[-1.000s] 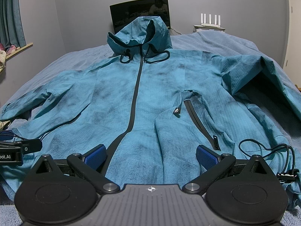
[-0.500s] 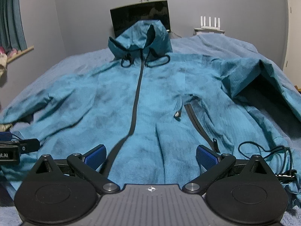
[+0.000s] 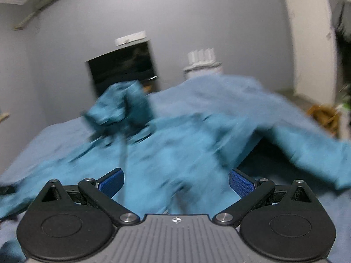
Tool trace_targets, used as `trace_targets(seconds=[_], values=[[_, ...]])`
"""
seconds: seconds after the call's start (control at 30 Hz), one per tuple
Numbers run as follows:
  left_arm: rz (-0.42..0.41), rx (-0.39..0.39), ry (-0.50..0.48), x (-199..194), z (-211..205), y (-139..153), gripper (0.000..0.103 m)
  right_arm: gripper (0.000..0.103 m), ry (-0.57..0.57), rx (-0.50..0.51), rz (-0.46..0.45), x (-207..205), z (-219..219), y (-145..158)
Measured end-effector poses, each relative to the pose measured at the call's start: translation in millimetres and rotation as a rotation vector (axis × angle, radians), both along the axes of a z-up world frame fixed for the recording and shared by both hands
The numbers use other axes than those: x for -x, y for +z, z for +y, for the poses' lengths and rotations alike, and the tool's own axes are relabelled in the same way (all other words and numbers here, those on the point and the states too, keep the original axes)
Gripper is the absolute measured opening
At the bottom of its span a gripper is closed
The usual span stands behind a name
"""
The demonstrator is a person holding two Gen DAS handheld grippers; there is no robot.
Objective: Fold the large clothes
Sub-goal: 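Grasp the jacket sleeve with the right gripper and lift it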
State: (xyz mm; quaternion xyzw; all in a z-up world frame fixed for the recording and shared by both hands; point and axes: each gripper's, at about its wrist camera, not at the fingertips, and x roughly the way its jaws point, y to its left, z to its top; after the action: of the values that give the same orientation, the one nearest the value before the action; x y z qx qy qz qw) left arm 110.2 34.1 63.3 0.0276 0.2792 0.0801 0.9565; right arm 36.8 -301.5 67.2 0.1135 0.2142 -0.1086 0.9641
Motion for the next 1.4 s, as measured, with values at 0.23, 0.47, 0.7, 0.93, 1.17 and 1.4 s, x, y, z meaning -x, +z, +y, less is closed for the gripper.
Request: trace_targets(seconds=[0.23,0.47,0.7,0.93,1.17,1.4], values=[[0.241,0.096,-0.015,-40,20,-67,0.103,0.103,-0.251,-0.229,0.007,-33,-99,-25],[0.285,-0.007,-0.086,-49,0,-86,0.103,0.094,-0.548,-0.492,-0.124,-7,-184,-87],[0.315,-0.021,-0.11,-55,-7,-99,0.103,0.08,-0.755,-0.775,-0.215,7,-230,-143],[0.343,-0.023,-0.112,-61,-7,-106,0.103,0.045,-0.866,-0.962,-0.292,12,-262,-186],[0.358,-0.035,-0.121,-64,-10,-110,0.103,0.005,-0.852,-0.793,-0.344,1,-266,-171],[0.359,-0.038,-0.131,-64,-10,-111,0.103,0.004,-0.669,-0.239,-0.38,-37,-210,-62]])
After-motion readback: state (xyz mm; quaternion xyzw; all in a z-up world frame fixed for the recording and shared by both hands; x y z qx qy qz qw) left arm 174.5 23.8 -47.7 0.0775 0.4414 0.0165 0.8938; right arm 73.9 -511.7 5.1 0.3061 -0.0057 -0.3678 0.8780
